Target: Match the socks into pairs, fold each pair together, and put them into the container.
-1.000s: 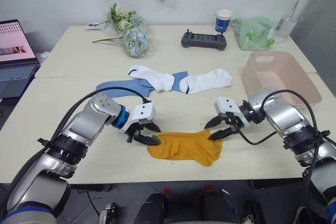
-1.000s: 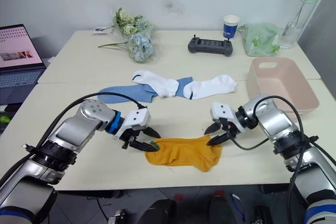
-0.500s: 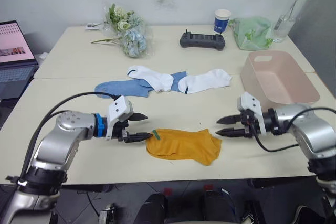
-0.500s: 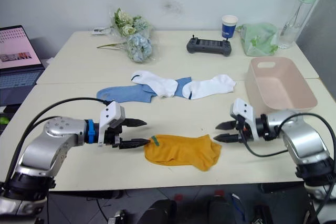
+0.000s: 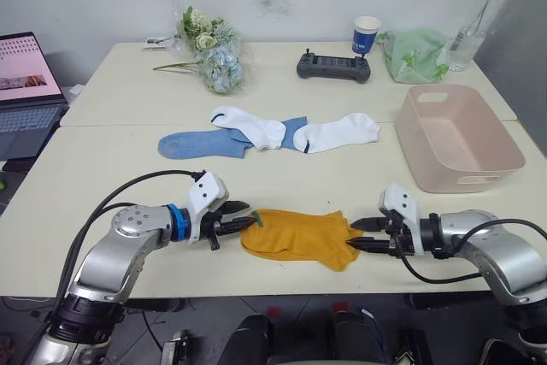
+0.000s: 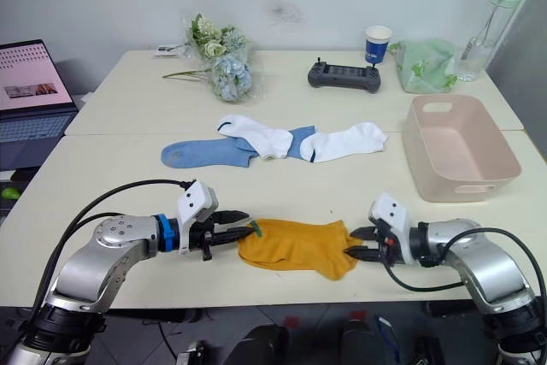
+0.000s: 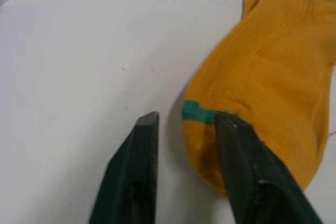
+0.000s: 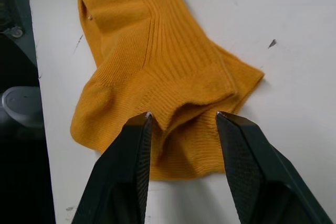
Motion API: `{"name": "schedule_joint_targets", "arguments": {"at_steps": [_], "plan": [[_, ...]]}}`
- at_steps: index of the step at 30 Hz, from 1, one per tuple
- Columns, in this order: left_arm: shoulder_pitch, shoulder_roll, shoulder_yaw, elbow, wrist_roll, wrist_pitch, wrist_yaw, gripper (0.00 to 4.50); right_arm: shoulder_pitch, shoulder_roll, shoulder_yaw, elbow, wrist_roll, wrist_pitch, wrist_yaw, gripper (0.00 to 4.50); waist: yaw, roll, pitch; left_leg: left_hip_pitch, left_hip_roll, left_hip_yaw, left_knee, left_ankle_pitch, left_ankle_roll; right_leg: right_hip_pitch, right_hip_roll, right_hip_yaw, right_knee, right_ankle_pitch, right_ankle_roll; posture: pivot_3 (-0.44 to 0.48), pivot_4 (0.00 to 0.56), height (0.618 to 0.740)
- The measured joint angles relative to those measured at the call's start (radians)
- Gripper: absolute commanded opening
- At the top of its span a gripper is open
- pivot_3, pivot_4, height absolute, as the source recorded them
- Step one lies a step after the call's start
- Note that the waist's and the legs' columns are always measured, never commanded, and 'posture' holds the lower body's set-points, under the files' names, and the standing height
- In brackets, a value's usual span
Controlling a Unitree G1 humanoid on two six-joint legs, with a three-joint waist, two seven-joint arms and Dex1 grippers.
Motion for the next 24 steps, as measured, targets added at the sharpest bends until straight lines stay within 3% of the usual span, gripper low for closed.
{"name": "schedule_joint_targets", "arguments": {"at_steps": [3,12,24], "plan": [[0.000,0.000,-0.008,0.000,0.000,0.000,0.000,0.00,0.004,0.000,0.008,-0.017,0.003,0.001,0.000,0.05,0.000,0.000,0.000,0.000,0.000,0.000,0.000,0.000,0.000,0.000,0.000,0.000,0.000,0.000,0.000,0.000,0.150,0.740],[0.000,0.012,-0.003,0.001,-0.009,-0.001,-0.003,0.00,0.000,-0.005,0.013,-0.017,0.025,-0.001,-0.001,0.02,0.000,0.000,0.000,0.000,0.000,0.000,0.000,0.000,0.000,0.000,0.000,0.000,0.000,0.000,0.000,0.000,0.150,0.740],[0.075,0.049,0.102,-0.160,-0.196,0.172,0.000,0.00,-0.141,-0.117,-0.015,-0.015,0.165,0.122,0.090,0.02,0.001,0.000,0.000,0.000,0.000,-0.001,0.000,0.000,0.000,0.001,0.000,-0.001,-0.001,0.000,0.000,0.000,0.150,0.740]]}}
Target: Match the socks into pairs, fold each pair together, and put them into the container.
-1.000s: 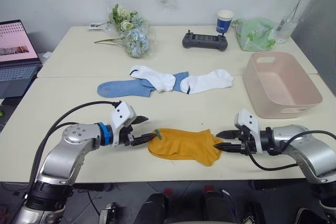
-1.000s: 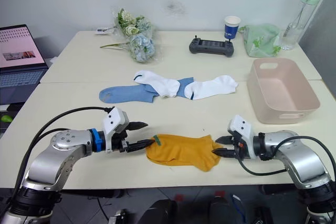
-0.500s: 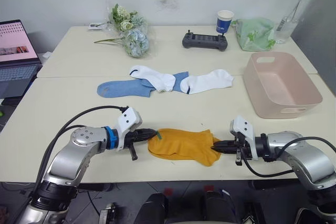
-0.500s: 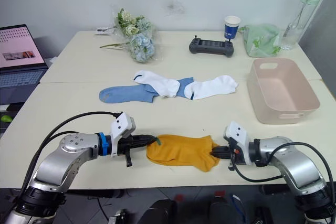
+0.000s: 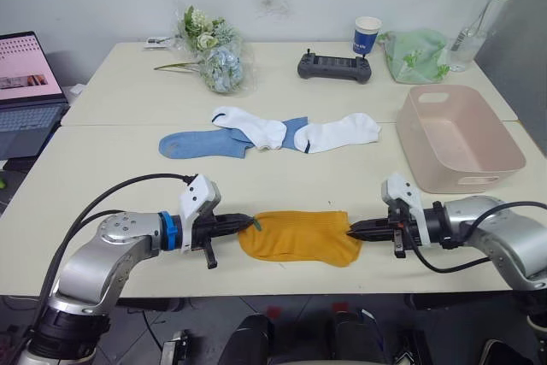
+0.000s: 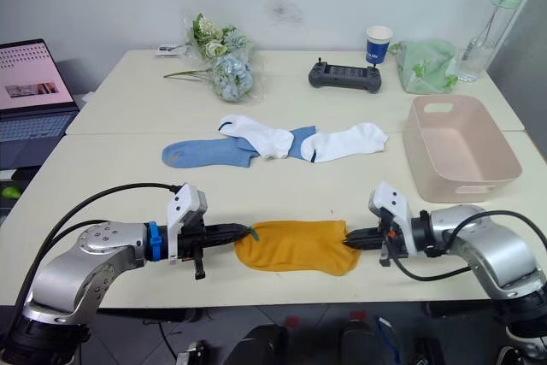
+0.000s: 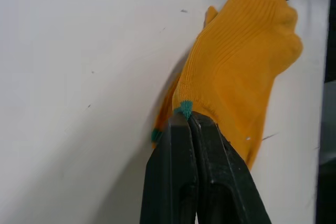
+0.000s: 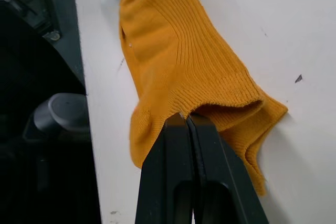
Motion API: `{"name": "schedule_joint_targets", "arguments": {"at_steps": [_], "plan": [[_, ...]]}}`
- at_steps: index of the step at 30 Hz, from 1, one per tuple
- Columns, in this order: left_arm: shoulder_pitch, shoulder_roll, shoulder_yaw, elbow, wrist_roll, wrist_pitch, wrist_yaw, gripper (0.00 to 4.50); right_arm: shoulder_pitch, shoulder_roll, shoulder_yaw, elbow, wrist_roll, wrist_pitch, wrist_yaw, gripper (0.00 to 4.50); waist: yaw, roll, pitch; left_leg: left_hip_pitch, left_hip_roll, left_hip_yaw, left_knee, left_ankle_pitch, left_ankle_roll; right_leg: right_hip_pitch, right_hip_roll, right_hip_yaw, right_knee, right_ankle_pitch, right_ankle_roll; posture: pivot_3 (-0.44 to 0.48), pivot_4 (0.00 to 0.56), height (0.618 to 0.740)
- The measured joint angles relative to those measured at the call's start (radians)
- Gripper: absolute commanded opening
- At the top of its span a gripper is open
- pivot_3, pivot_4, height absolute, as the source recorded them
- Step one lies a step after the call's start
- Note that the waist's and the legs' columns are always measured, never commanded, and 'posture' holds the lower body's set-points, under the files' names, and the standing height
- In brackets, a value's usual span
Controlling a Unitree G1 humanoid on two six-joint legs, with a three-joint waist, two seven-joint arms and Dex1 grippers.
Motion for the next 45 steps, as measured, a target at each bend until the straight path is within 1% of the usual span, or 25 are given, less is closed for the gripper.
{"name": "schedule_joint_targets", "arguments": {"at_steps": [2,5,7,11,19,26,29,30,31,33,35,38,40,41,42,43,45], "plan": [[0.009,0.008,0.003,-0.016,-0.006,0.005,0.004,0.00,-0.020,-0.020,0.003,0.025,-0.008,-0.013,0.020,0.02,0.000,0.000,0.000,0.001,0.000,0.000,0.000,0.000,0.000,0.001,0.000,0.000,0.000,0.000,0.000,0.000,0.150,0.740],[0.041,0.007,-0.028,-0.004,0.035,-0.030,0.022,0.00,-0.026,-0.043,0.045,0.098,-0.057,-0.060,0.052,0.02,0.000,0.000,0.000,0.001,0.000,0.001,0.000,0.000,0.000,0.001,0.000,0.000,0.000,0.000,0.000,0.000,0.150,0.740],[0.045,-0.001,-0.054,0.006,0.057,-0.048,0.028,0.00,-0.026,-0.043,0.077,0.141,-0.083,-0.098,0.072,0.02,0.000,0.000,0.000,0.001,0.000,0.001,0.000,0.000,0.000,0.001,0.000,0.000,0.000,0.000,0.000,0.000,0.150,0.740],[0.027,-0.004,-0.073,0.029,0.083,-0.080,0.042,0.00,-0.049,-0.033,0.100,0.193,-0.117,-0.142,0.085,0.02,-0.001,0.000,0.000,0.001,0.000,0.001,0.000,0.000,0.000,0.001,0.000,0.000,0.000,0.000,0.000,0.000,0.150,0.740],[-0.031,0.000,-0.108,0.095,0.133,-0.132,0.029,0.00,-0.068,0.006,0.111,0.196,-0.137,-0.154,0.080,0.02,0.000,0.000,0.000,0.001,0.000,0.000,0.000,0.000,0.000,0.001,0.000,0.000,0.000,0.000,0.000,0.000,0.150,0.740],[-0.044,0.011,-0.133,0.112,0.159,-0.149,-0.001,0.00,-0.074,0.013,0.113,0.196,-0.149,-0.132,0.052,0.02,0.000,0.000,0.000,0.001,0.000,0.000,0.000,0.000,0.000,0.001,0.000,0.000,0.000,0.000,0.000,0.000,0.150,0.740],[-0.051,0.011,-0.140,0.124,0.170,-0.151,-0.001,0.58,-0.075,0.016,0.113,0.196,-0.173,-0.139,0.040,0.63,0.000,0.000,0.000,0.001,0.000,0.000,0.000,0.000,0.000,0.001,0.000,0.000,0.000,0.000,0.000,0.000,0.150,0.740],[-0.053,0.011,-0.139,0.125,0.171,-0.151,0.000,0.87,-0.075,0.017,0.113,0.196,-0.178,-0.143,0.037,0.92,0.000,0.000,0.000,0.001,0.000,0.000,0.000,0.000,0.000,0.001,0.000,0.000,0.000,0.000,0.000,0.000,0.150,0.740],[-0.055,0.011,-0.139,0.125,0.171,-0.151,0.000,1.22,-0.075,0.017,0.113,0.196,-0.182,-0.153,0.037,1.33,0.000,0.000,0.000,0.001,0.000,0.000,0.000,0.000,0.000,0.001,0.000,0.000,0.000,0.000,0.000,0.000,0.150,0.740],[-0.055,0.011,-0.133,0.129,0.173,-0.157,0.008,1.85,-0.075,0.022,0.106,0.203,-0.188,-0.167,0.021,1.99,-0.001,0.000,0.000,0.001,0.000,0.000,0.000,0.000,0.000,0.001,0.000,0.000,0.000,0.000,0.000,0.000,0.150,0.740],[-0.055,0.011,-0.107,0.141,0.177,-0.171,0.028,2.50,-0.075,0.037,0.080,0.215,-0.184,-0.174,-0.001,2.04,-0.001,0.000,0.000,0.001,0.000,0.000,0.000,0.000,0.000,0.000,0.000,0.000,0.000,0.000,0.000,0.000,0.150,0.740],[-0.055,0.009,-0.031,0.136,0.157,-0.171,0.049,2.50,-0.080,0.049,0.004,0.205,-0.160,-0.185,-0.020,2.04,-0.001,0.000,0.000,0.001,0.000,0.000,-0.001,0.000,0.000,0.000,0.000,0.000,0.000,0.000,0.000,0.000,0.150,0.740],[-0.054,0.008,-0.001,0.110,0.135,-0.173,0.048,2.50,-0.086,0.075,-0.025,0.182,-0.140,-0.198,-0.033,2.04,-0.001,0.000,0.000,0.001,0.000,0.000,-0.001,0.000,0.000,0.000,0.000,0.000,0.000,0.000,0.000,0.000,0.150,0.740],[-0.052,0.007,0.001,0.084,0.125,-0.180,0.044,2.08,-0.086,0.106,-0.030,0.160,-0.133,-0.207,-0.047,1.86,-0.001,0.000,0.000,0.001,0.001,0.000,-0.001,0.000,0.000,0.000,0.000,0.000,0.000,0.000,0.000,0.000,0.150,0.740],[-0.044,-0.003,-0.003,0.051,0.123,-0.195,0.040,1.93,-0.084,0.148,-0.025,0.139,-0.131,-0.216,-0.063,1.66,-0.002,0.000,0.000,0.001,0.001,0.000,-0.001,0.000,0.000,0.000,0.000,0.001,0.000,0.000,0.000,0.000,0.150,0.740],[-0.041,-0.016,-0.013,0.028,0.123,-0.207,0.040,1.58,-0.082,0.176,-0.009,0.126,-0.132,-0.225,-0.073,1.41,-0.002,0.000,0.000,0.001,0.000,0.000,-0.001,0.000,0.000,0.000,0.000,0.001,0.000,0.000,0.000,0.000,0.150,0.740],[-0.029,-0.050,-0.046,-0.008,0.123,-0.232,0.042,0.97,-0.067,0.218,0.043,0.105,-0.147,-0.257,-0.090,0.74,-0.001,0.000,0.000,0.001,0.000,0.000,0.000,0.000,0.000,0.001,0.000,0.001,0.000,0.000,0.000,0.000,0.150,0.740]]}}
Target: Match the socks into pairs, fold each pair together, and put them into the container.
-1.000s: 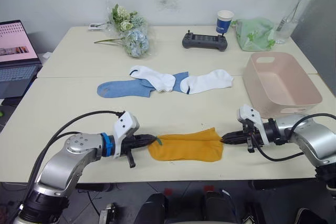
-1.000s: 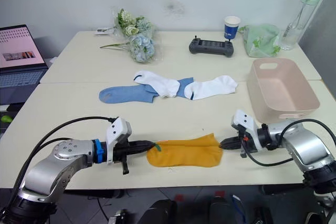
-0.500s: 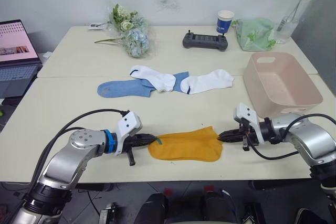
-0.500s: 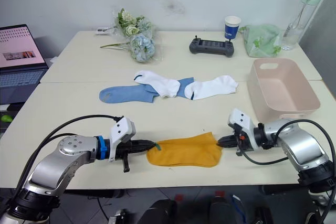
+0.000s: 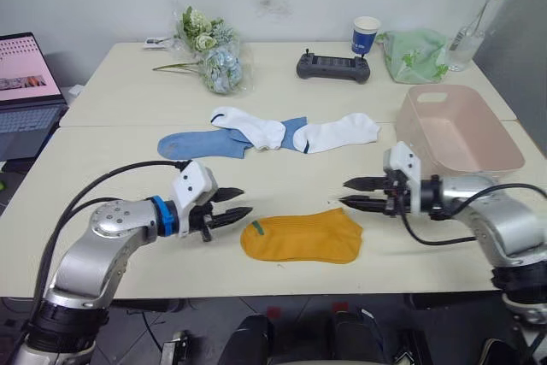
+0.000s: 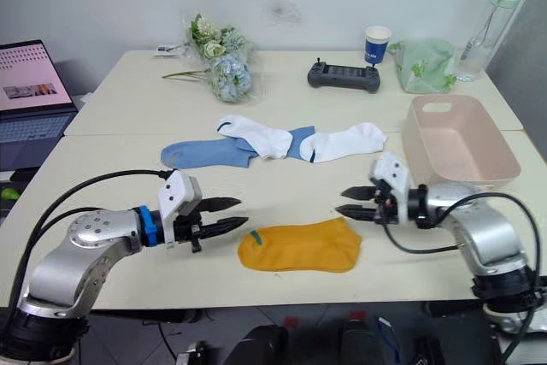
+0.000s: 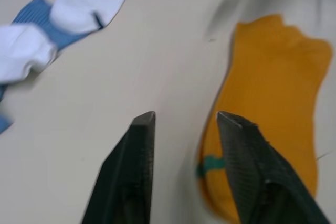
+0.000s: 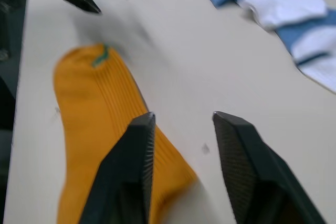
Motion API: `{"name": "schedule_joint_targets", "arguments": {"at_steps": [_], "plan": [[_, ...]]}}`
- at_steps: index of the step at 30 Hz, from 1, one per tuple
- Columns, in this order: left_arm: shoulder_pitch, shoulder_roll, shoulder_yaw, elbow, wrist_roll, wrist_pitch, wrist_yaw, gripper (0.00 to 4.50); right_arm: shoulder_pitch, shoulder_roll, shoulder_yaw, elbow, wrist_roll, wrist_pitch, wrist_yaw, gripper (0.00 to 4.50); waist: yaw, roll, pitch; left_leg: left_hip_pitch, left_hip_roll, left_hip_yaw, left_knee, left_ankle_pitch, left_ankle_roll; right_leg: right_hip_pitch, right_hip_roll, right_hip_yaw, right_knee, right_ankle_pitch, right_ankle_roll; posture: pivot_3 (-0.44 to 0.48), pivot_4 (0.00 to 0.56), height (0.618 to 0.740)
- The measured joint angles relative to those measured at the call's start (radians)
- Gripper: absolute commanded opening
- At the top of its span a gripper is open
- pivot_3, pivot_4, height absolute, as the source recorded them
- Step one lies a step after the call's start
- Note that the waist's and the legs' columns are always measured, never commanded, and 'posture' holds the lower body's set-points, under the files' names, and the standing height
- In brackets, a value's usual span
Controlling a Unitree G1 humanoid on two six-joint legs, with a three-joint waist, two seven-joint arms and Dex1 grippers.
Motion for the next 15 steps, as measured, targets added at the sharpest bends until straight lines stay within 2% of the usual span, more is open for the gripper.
{"name": "schedule_joint_targets", "arguments": {"at_steps": [2,3,8,11,15], "plan": [[0.015,-0.035,-0.044,-0.006,0.020,-0.039,0.011,0.29,0.023,0.038,0.050,-0.001,-0.042,-0.053,-0.020,0.03,0.001,0.000,0.000,0.000,0.000,0.000,0.000,0.000,0.000,0.000,0.000,0.000,0.000,0.000,0.000,0.000,0.150,0.740],[0.026,-0.050,-0.070,-0.003,0.039,-0.063,0.020,0.03,0.038,0.053,0.073,0.000,-0.066,-0.082,-0.030,0.00,0.001,0.000,0.000,0.000,0.000,0.000,0.000,0.000,0.000,0.000,0.000,0.000,0.000,0.000,0.000,0.000,0.150,0.740],[0.088,-0.060,-0.181,0.095,0.178,-0.202,0.030,0.03,0.092,0.073,0.153,0.051,-0.184,-0.214,-0.067,0.00,0.001,0.000,0.000,0.001,0.000,0.000,0.000,0.000,0.000,0.000,0.001,0.000,0.000,0.000,0.000,0.000,0.150,0.740],[0.101,-0.060,-0.193,0.138,0.222,-0.263,0.048,0.03,0.134,0.034,0.156,0.093,-0.232,-0.269,-0.065,0.00,0.002,0.000,0.000,0.001,0.000,0.000,0.000,0.000,0.000,0.000,0.001,0.000,0.000,0.000,0.000,0.000,0.150,0.740],[0.117,-0.061,-0.177,0.156,0.221,-0.286,0.066,0.03,0.162,-0.031,0.137,0.095,-0.246,-0.331,-0.049,0.00,0.002,0.001,-0.001,0.005,0.000,0.000,-0.001,0.000,0.000,0.003,0.001,0.000,0.000,0.000,0.000,0.000,0.150,0.740]]}}
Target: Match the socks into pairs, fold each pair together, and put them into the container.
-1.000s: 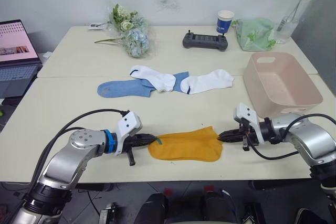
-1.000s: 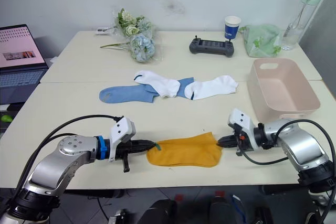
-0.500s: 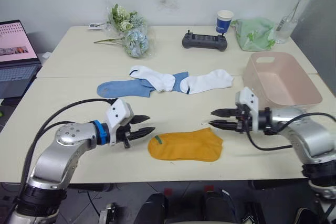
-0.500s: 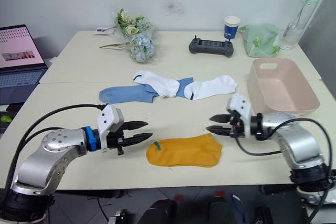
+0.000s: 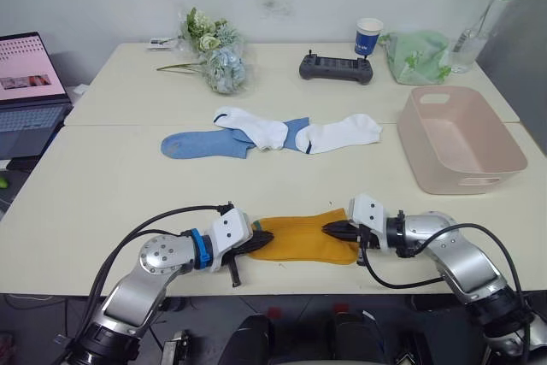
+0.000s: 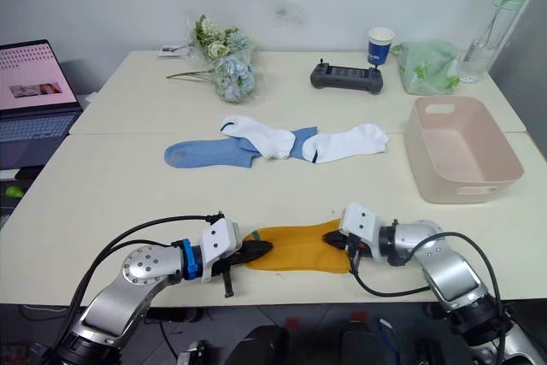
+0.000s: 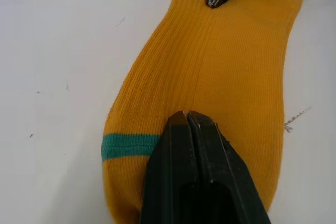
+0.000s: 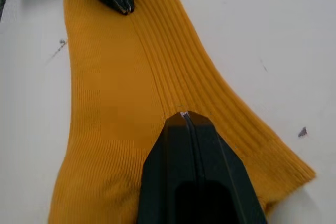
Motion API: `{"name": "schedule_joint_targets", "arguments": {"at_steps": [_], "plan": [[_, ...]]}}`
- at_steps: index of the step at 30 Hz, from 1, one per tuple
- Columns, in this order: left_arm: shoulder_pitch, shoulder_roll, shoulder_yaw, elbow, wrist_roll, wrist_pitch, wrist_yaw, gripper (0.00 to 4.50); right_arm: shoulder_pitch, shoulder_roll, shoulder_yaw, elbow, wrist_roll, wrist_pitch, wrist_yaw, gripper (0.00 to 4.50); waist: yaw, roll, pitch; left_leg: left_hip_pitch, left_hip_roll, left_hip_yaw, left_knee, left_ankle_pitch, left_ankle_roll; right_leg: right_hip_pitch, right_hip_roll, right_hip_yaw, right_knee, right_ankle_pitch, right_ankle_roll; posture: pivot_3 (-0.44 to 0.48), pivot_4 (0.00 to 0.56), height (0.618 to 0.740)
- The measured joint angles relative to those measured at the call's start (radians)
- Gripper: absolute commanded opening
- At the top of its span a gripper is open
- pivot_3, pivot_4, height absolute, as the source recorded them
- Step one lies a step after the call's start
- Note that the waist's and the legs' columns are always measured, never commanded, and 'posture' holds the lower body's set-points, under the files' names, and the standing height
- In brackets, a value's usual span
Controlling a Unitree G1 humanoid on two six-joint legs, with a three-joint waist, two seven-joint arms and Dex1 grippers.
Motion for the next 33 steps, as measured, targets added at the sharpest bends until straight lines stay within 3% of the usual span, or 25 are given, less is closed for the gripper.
{"name": "schedule_joint_targets", "arguments": {"at_steps": [6,11,15,22,25,26,28,33], "plan": [[0.024,0.008,0.056,0.004,-0.053,0.028,-0.010,0.03,0.020,-0.078,-0.083,-0.013,0.055,0.059,0.045,0.00,0.000,0.000,0.000,0.002,0.000,0.000,0.000,0.000,0.000,0.003,0.000,0.000,0.000,0.000,0.000,0.000,0.150,0.740],[0.032,0.013,0.073,-0.033,-0.089,0.066,-0.017,0.03,0.007,-0.103,-0.180,-0.104,0.231,0.291,0.068,0.00,-0.001,0.000,0.000,0.002,0.000,0.000,0.000,0.000,0.000,0.003,0.000,0.000,0.000,0.000,0.000,0.000,0.150,0.740],[0.023,0.011,0.077,-0.056,-0.088,0.061,0.000,0.00,-0.023,-0.101,-0.233,-0.123,0.305,0.426,0.026,1.25,0.002,0.000,0.000,0.001,0.000,-0.001,0.000,0.000,0.000,0.003,0.000,-0.001,-0.001,0.000,0.000,0.000,0.150,0.740],[0.024,0.014,0.079,-0.098,-0.089,0.062,0.000,0.00,0.035,-0.100,-0.182,-0.105,0.265,0.464,-0.022,3.74,0.002,0.000,0.000,0.001,0.000,0.000,0.000,0.000,0.000,0.002,0.000,-0.001,-0.001,0.000,0.000,0.000,0.150,0.740],[0.032,0.014,0.086,-0.116,-0.090,0.063,0.002,0.00,0.049,-0.100,-0.157,-0.145,0.251,0.465,-0.035,3.74,0.000,0.000,0.000,0.001,0.000,0.000,0.000,0.000,0.000,0.002,0.000,-0.001,-0.001,0.000,0.000,0.000,0.150,0.740],[0.034,0.014,0.087,-0.117,-0.091,0.064,0.003,0.00,0.050,-0.102,-0.149,-0.154,0.247,0.465,-0.037,3.55,0.000,0.000,0.000,0.001,0.000,0.000,0.000,0.000,0.001,0.002,0.000,-0.001,-0.001,0.000,0.000,0.000,0.150,0.740],[0.040,0.013,0.088,-0.118,-0.091,0.064,0.004,0.00,0.060,-0.102,-0.138,-0.172,0.247,0.471,-0.038,3.08,0.000,0.000,0.000,0.001,0.000,-0.001,-0.001,0.000,0.001,0.003,0.000,-0.001,-0.001,0.000,0.000,0.000,0.150,0.740],[0.039,0.013,0.089,-0.118,-0.091,0.065,0.010,0.00,0.049,-0.092,-0.107,-0.187,0.236,0.483,-0.059,1.30,0.000,0.000,0.000,0.001,0.000,-0.001,-0.001,0.000,0.001,0.003,0.000,-0.001,-0.001,0.000,0.000,0.000,0.150,0.740]]}}
